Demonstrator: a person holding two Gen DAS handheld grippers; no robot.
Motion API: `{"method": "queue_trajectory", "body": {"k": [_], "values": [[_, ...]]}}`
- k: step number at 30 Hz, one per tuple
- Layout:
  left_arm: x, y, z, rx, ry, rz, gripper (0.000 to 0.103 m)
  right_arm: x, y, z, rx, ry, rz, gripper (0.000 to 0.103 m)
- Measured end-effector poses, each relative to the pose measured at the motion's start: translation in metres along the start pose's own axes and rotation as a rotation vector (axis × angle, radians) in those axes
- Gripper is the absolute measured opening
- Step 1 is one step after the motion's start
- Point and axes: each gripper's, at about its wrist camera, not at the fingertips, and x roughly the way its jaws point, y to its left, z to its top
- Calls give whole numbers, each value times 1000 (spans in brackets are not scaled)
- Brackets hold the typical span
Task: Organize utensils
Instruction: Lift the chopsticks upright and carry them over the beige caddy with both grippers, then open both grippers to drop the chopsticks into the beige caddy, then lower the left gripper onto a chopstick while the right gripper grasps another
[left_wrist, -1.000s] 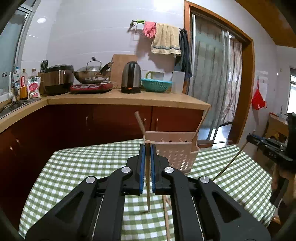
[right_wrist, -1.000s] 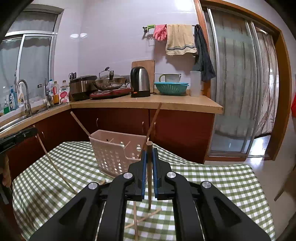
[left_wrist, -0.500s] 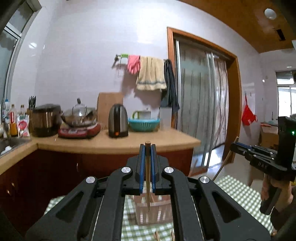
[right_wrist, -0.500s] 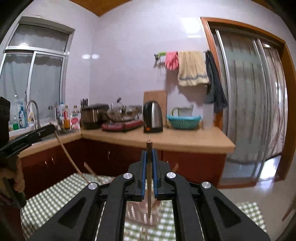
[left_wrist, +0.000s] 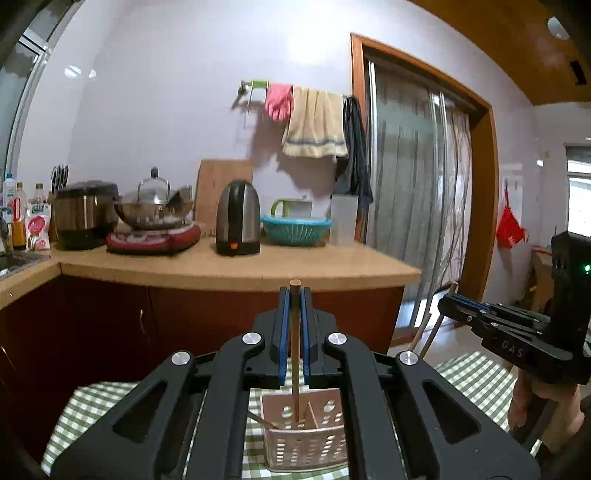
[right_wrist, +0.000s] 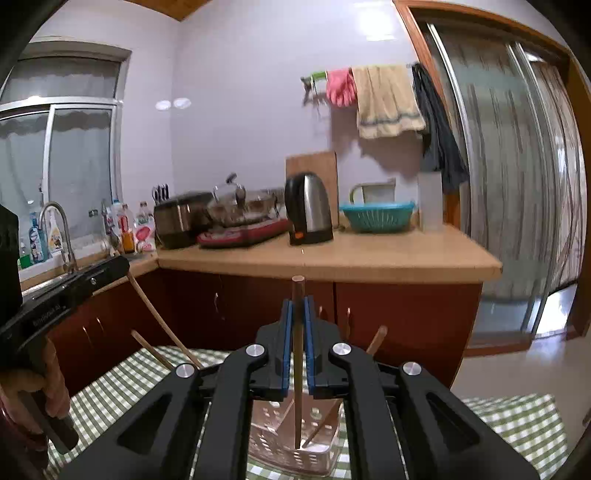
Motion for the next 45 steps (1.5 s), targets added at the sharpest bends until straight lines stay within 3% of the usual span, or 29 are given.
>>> {"method": "queue_trajectory", "body": {"k": [7,10,11,15,21,27,32,41,45], "values": [[24,4,-28,-12,79,-7,8,15,-7,-19,21,61,-4,7],[26,3,-32,-5,94,-9,25,12,-7,-19,18,56,-10,8],[24,3,-32,-8,92,-9,36,10,-6,-19,15,54,-15,12],[20,2,-31,-14,86,-18,50,-1,-6,-15,15,32,-34,45],[7,-1,-31,-19,82,-21,64,-27,-4,-13,-2,0,-55,61],[-14,-9,-33,-15,80,-34,68,-56,-2,-17,-21,-24,-76,63],[-42,-17,-43,1,72,-31,69,-83,-4,-39,-7,-28,-97,63],[-82,-23,-97,10,125,31,69,-117,-8,-119,19,45,-131,63],[-92,-20,-127,-6,180,58,68,-125,-9,-160,32,114,-132,56]]}}
